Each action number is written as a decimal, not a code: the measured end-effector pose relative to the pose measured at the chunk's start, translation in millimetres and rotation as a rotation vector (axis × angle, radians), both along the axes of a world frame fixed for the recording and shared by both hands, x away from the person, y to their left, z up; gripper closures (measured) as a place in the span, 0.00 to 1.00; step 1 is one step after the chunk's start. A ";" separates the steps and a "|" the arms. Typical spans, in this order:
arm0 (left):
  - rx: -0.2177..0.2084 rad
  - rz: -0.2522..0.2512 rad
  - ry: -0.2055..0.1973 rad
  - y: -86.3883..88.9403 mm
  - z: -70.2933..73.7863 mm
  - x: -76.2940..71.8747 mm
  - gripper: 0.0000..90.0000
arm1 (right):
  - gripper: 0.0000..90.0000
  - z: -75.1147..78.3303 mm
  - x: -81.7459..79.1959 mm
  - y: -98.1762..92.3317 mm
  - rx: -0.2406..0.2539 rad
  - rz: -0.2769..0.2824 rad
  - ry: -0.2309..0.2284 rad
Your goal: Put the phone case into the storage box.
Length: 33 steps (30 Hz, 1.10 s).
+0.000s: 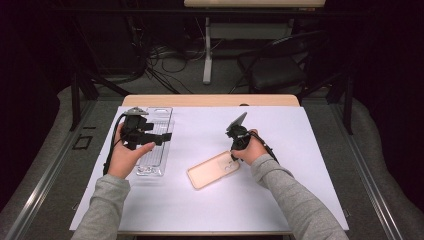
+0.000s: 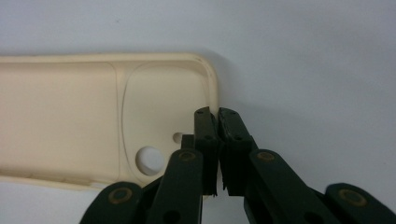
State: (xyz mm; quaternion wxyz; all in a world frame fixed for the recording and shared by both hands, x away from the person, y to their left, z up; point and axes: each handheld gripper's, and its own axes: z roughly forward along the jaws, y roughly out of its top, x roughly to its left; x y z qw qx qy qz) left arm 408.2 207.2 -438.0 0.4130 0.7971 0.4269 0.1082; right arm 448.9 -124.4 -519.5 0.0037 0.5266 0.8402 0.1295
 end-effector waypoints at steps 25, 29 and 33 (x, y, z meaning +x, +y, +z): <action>0.005 0.008 -0.006 0.3 0.0 -0.7 0.14 | 0.97 14.7 -13.1 -4.9 0.072 0.015 -0.094; 0.002 0.009 -0.007 0.8 0.0 -0.7 0.14 | 0.97 18.4 -16.1 -5.9 0.068 0.016 -0.100; 0.001 0.012 -0.009 1.2 0.2 -0.8 0.14 | 0.97 20.3 -19.2 -6.5 0.094 0.016 -0.139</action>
